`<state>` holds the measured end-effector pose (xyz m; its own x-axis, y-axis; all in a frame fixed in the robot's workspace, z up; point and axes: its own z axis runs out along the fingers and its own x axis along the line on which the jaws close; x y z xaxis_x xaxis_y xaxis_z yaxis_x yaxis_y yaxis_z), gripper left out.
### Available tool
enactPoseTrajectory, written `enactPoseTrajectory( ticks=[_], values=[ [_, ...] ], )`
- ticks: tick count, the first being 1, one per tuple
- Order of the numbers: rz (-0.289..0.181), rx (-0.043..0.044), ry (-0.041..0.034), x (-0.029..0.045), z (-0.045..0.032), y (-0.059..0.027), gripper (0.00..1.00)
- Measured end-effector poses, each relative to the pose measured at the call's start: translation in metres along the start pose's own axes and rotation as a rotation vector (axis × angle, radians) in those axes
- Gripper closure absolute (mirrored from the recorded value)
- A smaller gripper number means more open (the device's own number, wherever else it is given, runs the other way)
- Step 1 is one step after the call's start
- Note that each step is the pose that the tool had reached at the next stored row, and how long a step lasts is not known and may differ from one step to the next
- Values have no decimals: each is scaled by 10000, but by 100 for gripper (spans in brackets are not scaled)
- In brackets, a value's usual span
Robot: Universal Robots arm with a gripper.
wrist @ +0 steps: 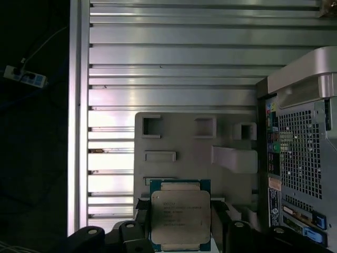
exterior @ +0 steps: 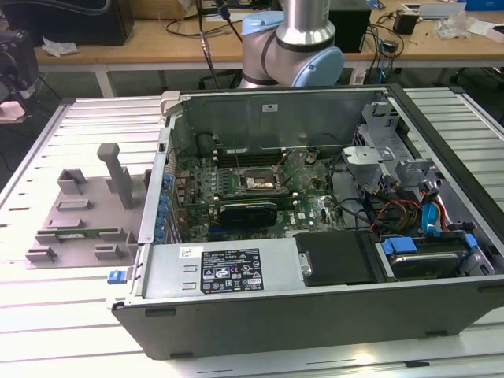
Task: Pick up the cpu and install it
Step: 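Pick up the cpu and move it towards the insertion slot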
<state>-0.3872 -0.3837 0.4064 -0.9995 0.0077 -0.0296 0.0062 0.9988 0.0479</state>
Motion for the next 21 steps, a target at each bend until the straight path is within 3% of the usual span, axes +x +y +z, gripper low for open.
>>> enactPoseTrajectory(
  ticks=[13, 21],
  values=[
    [0, 0, 0, -269, 8, 2, 45],
    [0, 1, 1, -484, 14, 3, 45]
  ],
)
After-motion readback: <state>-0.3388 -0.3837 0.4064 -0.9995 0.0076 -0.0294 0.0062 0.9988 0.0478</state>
